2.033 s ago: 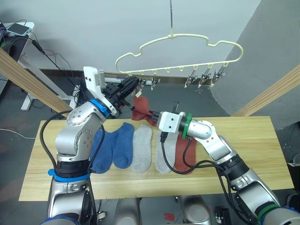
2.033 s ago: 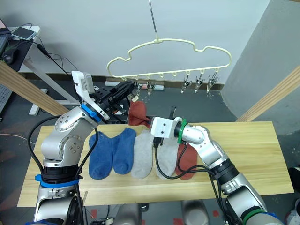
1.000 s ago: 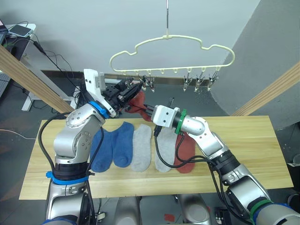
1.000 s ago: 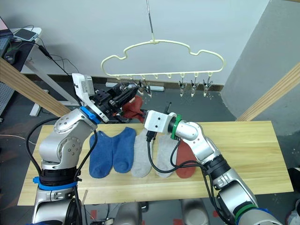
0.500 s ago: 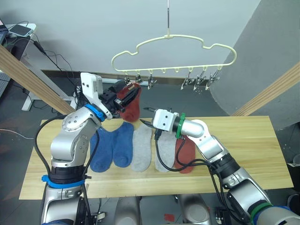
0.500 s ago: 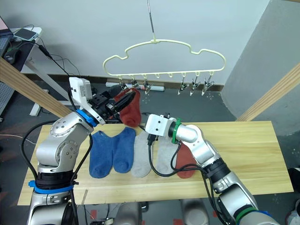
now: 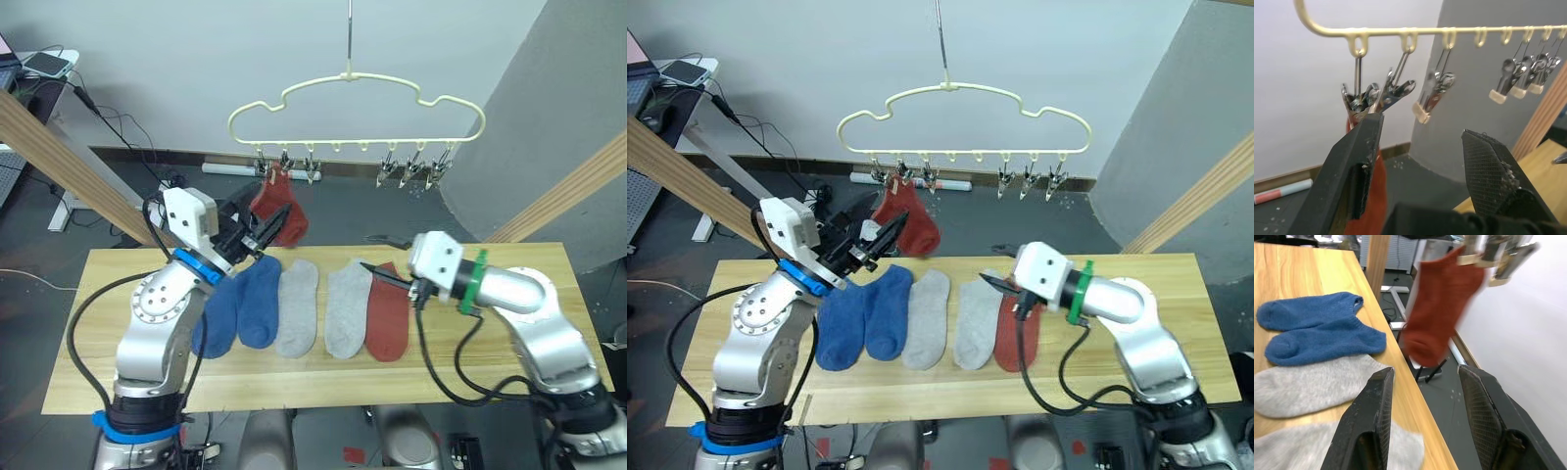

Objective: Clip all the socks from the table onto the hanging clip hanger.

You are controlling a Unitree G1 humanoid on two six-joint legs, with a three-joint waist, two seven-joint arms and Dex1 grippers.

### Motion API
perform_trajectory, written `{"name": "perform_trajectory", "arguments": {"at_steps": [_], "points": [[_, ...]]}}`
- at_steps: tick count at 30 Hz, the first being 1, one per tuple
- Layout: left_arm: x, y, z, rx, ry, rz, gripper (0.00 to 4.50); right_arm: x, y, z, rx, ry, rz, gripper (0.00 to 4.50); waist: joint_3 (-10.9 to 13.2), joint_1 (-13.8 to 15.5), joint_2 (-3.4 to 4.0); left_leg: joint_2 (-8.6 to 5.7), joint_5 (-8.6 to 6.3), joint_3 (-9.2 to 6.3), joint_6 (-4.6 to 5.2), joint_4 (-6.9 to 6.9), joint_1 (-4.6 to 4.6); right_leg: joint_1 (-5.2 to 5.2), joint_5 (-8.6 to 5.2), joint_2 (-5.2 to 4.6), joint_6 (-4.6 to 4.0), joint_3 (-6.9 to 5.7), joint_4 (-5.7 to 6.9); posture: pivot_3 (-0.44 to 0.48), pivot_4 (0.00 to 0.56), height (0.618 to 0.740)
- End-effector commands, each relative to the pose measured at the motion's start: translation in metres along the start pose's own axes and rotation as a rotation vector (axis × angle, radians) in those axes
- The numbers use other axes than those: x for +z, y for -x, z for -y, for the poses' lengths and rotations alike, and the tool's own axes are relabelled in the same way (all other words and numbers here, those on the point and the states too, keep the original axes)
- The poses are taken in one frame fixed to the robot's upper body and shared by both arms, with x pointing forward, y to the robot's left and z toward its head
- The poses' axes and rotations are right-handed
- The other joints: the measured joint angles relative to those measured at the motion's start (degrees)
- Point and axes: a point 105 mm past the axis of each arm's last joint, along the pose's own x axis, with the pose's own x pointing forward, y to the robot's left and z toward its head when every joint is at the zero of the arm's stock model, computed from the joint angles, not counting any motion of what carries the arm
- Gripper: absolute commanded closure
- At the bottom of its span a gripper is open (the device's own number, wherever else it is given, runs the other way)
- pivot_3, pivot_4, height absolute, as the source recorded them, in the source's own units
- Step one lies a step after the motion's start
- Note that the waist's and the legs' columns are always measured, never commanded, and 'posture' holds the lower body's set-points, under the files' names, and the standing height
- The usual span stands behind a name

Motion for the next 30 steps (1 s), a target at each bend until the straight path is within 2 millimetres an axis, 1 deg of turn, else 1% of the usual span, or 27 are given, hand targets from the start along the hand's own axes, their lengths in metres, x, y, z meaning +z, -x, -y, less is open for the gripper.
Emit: {"name": "perform_trajectory", "arguments": {"at_steps": [1,4,7,9,11,13,16,23,30], "points": [[0.011,0.000,0.005,0.033,-0.016,0.059,1.63,0.021,0.015,0.001,-0.011,0.002,0.034,2.36,0.00,-0.14,0.00,-0.01,0.00,0.00,0.00,0.00,0.01,0.00,0.00,0.00,0.00,0.01,0.01,-0.253,0.374,0.732],[0.008,-0.004,0.003,0.077,-0.010,0.071,1.63,0.026,0.022,0.002,-0.032,-0.021,0.022,2.36,0.00,-0.26,-0.01,-0.02,0.00,0.02,0.00,-0.02,0.01,0.00,0.00,0.09,0.00,0.00,0.00,-0.258,0.375,0.732],[0.007,-0.006,0.004,0.084,-0.012,0.079,2.15,0.025,0.027,0.006,-0.067,-0.050,0.000,2.33,0.00,-0.27,-0.01,-0.01,0.00,0.07,0.01,-0.03,0.01,-0.01,0.00,0.11,0.00,0.00,-0.02,-0.262,0.372,0.732],[0.005,-0.008,0.008,0.070,-0.011,0.080,2.76,0.024,0.030,0.009,-0.086,-0.058,-0.011,2.33,0.01,-0.25,-0.01,-0.03,0.00,0.11,0.01,-0.03,0.00,-0.01,0.00,0.10,0.00,0.00,-0.04,-0.266,0.371,0.732],[0.005,-0.011,0.009,0.080,-0.003,0.088,2.76,0.023,0.032,0.010,-0.105,-0.071,-0.019,2.33,0.01,-0.26,-0.01,-0.04,0.00,0.18,0.01,-0.02,-0.01,-0.01,0.00,0.08,0.00,0.03,-0.05,-0.269,0.370,0.732],[0.004,-0.015,0.004,0.124,0.006,0.088,2.76,0.022,0.034,0.012,-0.115,-0.074,-0.027,2.33,0.01,-0.24,-0.03,-0.05,0.00,0.22,0.01,-0.02,0.00,-0.01,0.00,0.07,0.00,0.02,-0.05,-0.271,0.369,0.732],[0.001,-0.020,0.002,0.144,0.014,0.088,2.76,0.020,0.037,0.015,-0.131,-0.080,-0.037,2.33,0.01,-0.26,-0.03,-0.06,0.00,0.25,0.01,-0.02,-0.01,-0.01,0.00,0.09,0.00,0.01,-0.05,-0.276,0.368,0.732],[0.000,-0.029,0.001,0.140,0.024,0.100,2.76,0.022,0.039,0.020,-0.148,-0.081,-0.037,2.33,0.01,-0.32,-0.03,-0.04,0.00,0.32,0.01,-0.03,-0.01,-0.01,0.00,0.11,0.00,0.01,-0.07,-0.287,0.365,0.732],[0.003,-0.043,-0.005,0.157,0.036,0.141,2.76,0.026,0.039,0.024,-0.149,-0.087,-0.018,2.33,0.02,-0.31,-0.04,-0.06,0.00,0.34,0.01,-0.02,-0.02,-0.01,0.00,0.10,0.01,0.01,-0.08,-0.294,0.365,0.732]]}}
